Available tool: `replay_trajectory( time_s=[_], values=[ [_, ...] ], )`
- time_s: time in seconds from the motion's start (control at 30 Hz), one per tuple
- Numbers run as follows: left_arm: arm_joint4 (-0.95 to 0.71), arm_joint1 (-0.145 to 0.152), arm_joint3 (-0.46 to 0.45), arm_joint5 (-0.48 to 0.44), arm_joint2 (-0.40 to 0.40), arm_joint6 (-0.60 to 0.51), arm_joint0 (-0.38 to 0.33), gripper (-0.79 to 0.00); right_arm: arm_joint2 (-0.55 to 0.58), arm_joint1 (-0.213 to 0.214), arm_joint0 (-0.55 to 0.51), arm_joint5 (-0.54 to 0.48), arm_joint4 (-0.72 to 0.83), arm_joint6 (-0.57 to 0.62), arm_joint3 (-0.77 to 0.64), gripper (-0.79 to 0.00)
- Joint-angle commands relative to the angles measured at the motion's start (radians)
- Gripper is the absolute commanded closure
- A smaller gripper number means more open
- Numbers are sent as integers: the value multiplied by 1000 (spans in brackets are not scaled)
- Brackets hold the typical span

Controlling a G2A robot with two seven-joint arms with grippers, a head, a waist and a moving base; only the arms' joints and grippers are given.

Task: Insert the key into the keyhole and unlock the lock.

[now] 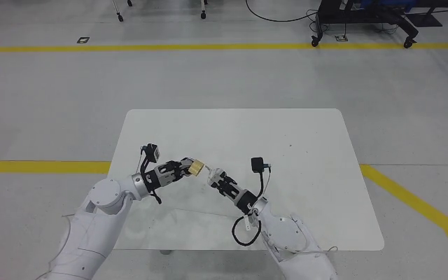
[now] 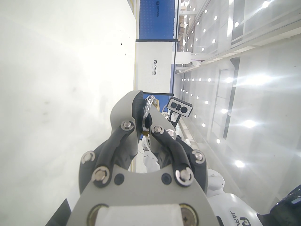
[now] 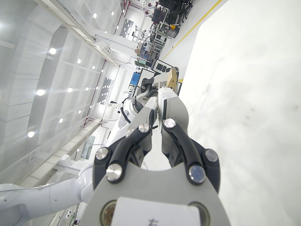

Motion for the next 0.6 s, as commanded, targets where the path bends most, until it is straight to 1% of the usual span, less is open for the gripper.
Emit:
replay_trajectory(
  time_s=[0.0, 0.2, 0.3, 0.37, 0.57],
  values=[
    [0, 1, 1, 2, -1, 4, 0, 0, -1, 0, -3, 5, -2, -2, 2, 0],
    [3, 4, 2, 1, -10, 9, 4, 0, 1, 5, 0, 79, -13, 50, 7, 0],
    [18, 5, -2, 5, -4, 15, 6, 0, 6, 8, -12, 85, 2, 75, -5, 0],
    [21, 4, -6, 9, 3, 15, 6, 0, 11, 10, -16, 108, 6, 94, -9, 0],
    [25, 2, -8, 17, 16, 17, 0, 0, 13, 12, -14, 136, 14, 103, -8, 0]
  ],
)
